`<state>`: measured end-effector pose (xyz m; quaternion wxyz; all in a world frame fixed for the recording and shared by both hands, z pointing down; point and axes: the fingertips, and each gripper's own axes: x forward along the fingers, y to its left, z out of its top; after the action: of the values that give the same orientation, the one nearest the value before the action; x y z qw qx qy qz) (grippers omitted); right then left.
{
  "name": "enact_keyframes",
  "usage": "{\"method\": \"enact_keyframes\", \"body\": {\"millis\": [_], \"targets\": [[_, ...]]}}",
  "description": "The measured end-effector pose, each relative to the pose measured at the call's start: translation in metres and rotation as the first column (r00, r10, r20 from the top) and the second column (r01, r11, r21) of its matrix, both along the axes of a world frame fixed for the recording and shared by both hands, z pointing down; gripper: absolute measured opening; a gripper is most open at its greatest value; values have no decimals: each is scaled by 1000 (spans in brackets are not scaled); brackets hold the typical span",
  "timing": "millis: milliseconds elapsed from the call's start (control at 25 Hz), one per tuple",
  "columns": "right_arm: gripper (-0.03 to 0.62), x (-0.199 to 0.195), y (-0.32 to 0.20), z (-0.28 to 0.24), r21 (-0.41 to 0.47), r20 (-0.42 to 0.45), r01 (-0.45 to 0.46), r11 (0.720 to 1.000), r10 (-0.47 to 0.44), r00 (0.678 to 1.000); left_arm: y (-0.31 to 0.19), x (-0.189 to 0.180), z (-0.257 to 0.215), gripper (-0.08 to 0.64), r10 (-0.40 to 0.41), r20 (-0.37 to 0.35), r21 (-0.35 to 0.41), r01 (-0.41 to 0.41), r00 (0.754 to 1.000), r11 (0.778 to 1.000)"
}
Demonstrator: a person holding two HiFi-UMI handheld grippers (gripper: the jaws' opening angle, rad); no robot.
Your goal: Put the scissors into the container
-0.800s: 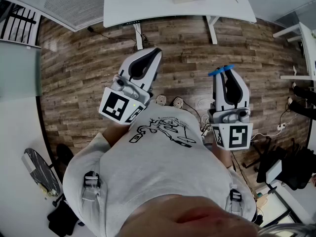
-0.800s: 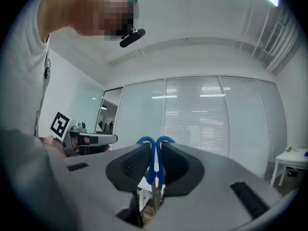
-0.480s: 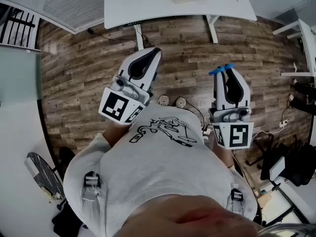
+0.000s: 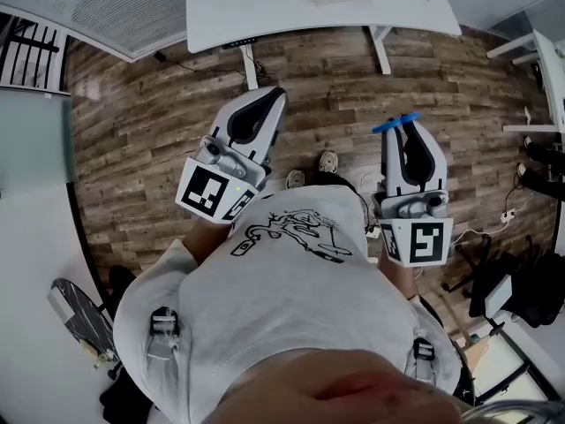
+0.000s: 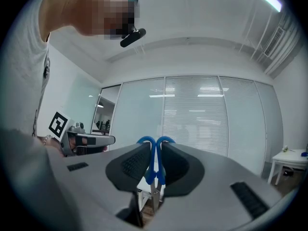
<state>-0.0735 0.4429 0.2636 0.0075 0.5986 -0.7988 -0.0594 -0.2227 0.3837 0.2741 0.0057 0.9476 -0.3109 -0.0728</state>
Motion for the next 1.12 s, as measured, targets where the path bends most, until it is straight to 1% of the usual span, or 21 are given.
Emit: {"method": "enact_keyframes", "body": {"millis": [200,640,1120], "targets": [[78,5,-11,2,1,4,-6,1000,6,1000,-11,7,-1,20,15,-2,8,-14,1000,1000],[78,27,-47,0,19,1,-6,1000,6,1000,-45,28,-4,20,12,-1,20,-12,1000,1000],[78,69,-100,3,7,9,6,1000,-6,1000,-96,68,-3,20,-2,5,17,2,1000,1000]]}}
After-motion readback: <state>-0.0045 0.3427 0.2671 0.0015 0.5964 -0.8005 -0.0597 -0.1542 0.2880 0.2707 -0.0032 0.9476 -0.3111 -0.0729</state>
